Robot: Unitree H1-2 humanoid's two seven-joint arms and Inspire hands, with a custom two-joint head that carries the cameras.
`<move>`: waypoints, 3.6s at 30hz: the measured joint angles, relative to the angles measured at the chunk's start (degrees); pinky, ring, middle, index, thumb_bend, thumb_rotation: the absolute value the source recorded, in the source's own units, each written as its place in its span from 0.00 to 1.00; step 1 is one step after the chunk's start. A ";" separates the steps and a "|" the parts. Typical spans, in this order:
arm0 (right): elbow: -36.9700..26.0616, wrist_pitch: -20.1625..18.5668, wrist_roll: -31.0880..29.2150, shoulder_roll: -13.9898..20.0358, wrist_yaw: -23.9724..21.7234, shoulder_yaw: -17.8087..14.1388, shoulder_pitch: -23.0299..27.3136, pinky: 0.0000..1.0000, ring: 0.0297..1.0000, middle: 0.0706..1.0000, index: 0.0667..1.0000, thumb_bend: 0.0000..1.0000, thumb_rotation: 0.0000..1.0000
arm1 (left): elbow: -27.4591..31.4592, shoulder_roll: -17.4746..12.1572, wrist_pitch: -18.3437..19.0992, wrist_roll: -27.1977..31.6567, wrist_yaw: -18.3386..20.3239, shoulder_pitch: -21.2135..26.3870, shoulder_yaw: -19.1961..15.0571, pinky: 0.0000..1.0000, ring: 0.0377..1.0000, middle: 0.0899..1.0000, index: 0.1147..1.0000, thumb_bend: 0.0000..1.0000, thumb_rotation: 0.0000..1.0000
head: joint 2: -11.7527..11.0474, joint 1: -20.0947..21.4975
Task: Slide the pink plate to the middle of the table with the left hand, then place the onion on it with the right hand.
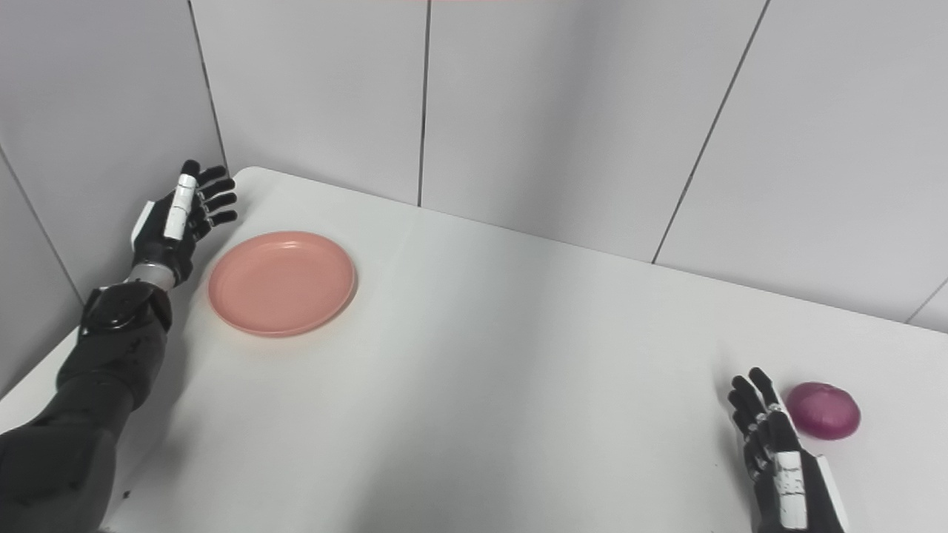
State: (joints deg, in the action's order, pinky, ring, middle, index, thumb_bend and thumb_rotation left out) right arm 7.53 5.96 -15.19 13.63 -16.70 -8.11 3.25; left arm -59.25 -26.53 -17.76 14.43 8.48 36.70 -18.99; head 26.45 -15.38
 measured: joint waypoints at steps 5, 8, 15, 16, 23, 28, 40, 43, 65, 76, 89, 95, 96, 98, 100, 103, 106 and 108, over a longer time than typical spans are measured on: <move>-0.49 -0.01 -0.01 -0.09 0.03 -0.01 -0.22 1.00 0.97 0.94 0.98 0.94 0.92 | -1.36 0.18 -0.39 0.07 0.00 0.02 0.60 0.74 0.78 0.74 0.70 0.89 0.87 | 0.18 0.00; -0.70 -0.02 0.01 -0.13 0.03 0.02 -0.30 1.00 0.98 0.95 1.00 0.95 0.93 | -2.26 0.55 -0.43 0.22 0.06 0.02 0.78 0.74 0.79 0.74 0.69 0.89 0.86 | 0.18 0.00; -0.96 -0.02 0.09 -0.14 0.06 0.01 -0.42 1.00 0.98 0.95 0.99 0.92 0.94 | -3.82 0.62 -1.84 1.31 1.59 0.15 0.59 0.72 0.80 0.79 0.75 0.88 0.89 | 0.62 -0.18; -1.01 -0.03 0.09 -0.15 0.06 0.01 -0.44 1.00 0.98 0.94 0.99 0.92 0.93 | -3.93 0.61 -1.92 1.53 1.65 0.16 0.59 0.72 0.80 0.79 0.74 0.88 0.90 | 0.62 -0.18; -1.46 -0.13 0.09 -0.19 0.10 0.02 -0.63 1.00 0.98 0.95 1.00 0.94 0.95 | -3.71 0.61 -1.57 2.45 2.00 0.12 0.29 0.70 0.79 0.75 0.74 0.83 0.90 | 1.23 -0.09; -1.92 -0.16 0.12 -0.20 0.55 0.04 -0.84 1.00 0.99 0.95 1.00 0.97 0.94 | -0.53 0.69 0.90 3.67 2.78 -1.25 -0.23 0.70 0.78 0.74 0.74 0.81 0.90 | 1.58 -0.09; -3.57 -1.53 0.03 -0.24 1.31 0.15 -2.16 1.00 1.00 0.96 1.00 0.95 0.94 | 16.22 3.95 9.90 6.77 2.42 -8.57 -1.22 0.65 0.75 0.71 0.72 0.81 0.85 | 2.37 0.09; -4.42 -2.24 0.04 -0.39 1.65 0.27 -2.69 1.00 1.00 0.96 1.00 0.96 0.95 | 19.58 5.02 12.24 6.99 2.38 -9.78 -1.18 0.67 0.75 0.70 0.71 0.81 0.86 | 2.46 0.18; -9.30 -5.29 0.15 -2.43 3.58 1.60 -5.52 1.00 1.00 1.00 1.00 0.87 0.99 | 36.47 15.10 20.85 7.90 0.73 -15.43 2.57 0.74 0.80 0.78 0.74 0.77 0.92 | 5.10 1.58; -10.19 -6.28 0.26 -3.87 4.79 1.98 -5.66 1.00 1.00 1.00 1.00 0.86 1.00 | 40.01 19.76 21.03 6.31 -0.23 -17.42 6.30 0.74 0.81 0.78 0.74 0.79 0.93 | 5.71 2.64; -10.12 -6.16 1.80 -5.12 5.47 2.16 -5.37 1.00 1.00 0.96 1.00 0.87 0.98 | 44.08 23.79 21.50 4.18 -0.53 -20.20 12.04 0.79 0.82 0.81 0.77 0.77 0.93 | 6.59 6.59; -10.03 -5.66 3.73 -6.23 6.26 2.60 -4.95 1.00 1.00 0.96 1.00 0.77 1.00 | 46.21 26.06 24.38 4.82 -0.50 -20.96 13.14 0.85 0.86 0.83 0.80 0.75 0.93 | 7.38 10.02; -10.04 -5.66 4.02 -6.53 6.51 2.62 -4.88 1.00 1.00 0.96 1.00 0.76 1.00 | 46.43 26.36 24.87 5.10 -0.42 -21.06 13.29 0.86 0.86 0.83 0.81 0.75 0.93 | 7.65 11.24; -10.12 -5.67 4.47 -7.51 6.96 3.04 -4.66 1.00 1.00 0.96 1.00 0.75 1.00 | 46.74 26.75 26.08 6.05 0.11 -21.17 13.51 0.90 0.88 0.84 0.83 0.74 0.93 | 8.00 12.83; -10.21 -5.68 4.82 -8.38 7.48 3.75 -4.46 1.00 0.99 0.95 1.00 0.77 1.00 | 47.22 26.94 27.34 6.77 0.60 -21.35 13.79 0.89 0.87 0.84 0.83 0.73 0.94 | 8.35 14.40; -10.24 -5.72 6.33 -9.86 8.68 4.75 -4.09 1.00 0.98 0.94 1.00 0.85 0.98 | 47.58 26.91 28.06 7.38 1.62 -21.75 14.06 0.89 0.87 0.85 0.83 0.74 0.93 | 9.05 18.97; -10.19 -5.75 8.59 -11.28 10.19 5.76 -3.76 1.00 0.98 0.94 1.00 0.88 0.97 | 46.90 26.60 28.07 8.55 3.21 -21.91 14.02 0.88 0.87 0.84 0.81 0.74 0.90 | 9.23 21.44; -10.03 -5.74 9.55 -12.19 10.88 6.39 -3.48 1.00 0.98 0.95 1.00 0.89 0.96 | 46.60 26.28 28.09 9.24 3.80 -21.90 14.00 0.87 0.87 0.83 0.80 0.74 0.89 | 9.23 22.85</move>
State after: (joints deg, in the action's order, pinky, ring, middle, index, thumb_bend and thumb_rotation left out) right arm -2.50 0.21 -5.64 1.44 -5.81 -1.72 -0.24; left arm -12.65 -0.25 10.33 23.67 12.28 14.79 -4.99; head 35.68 7.47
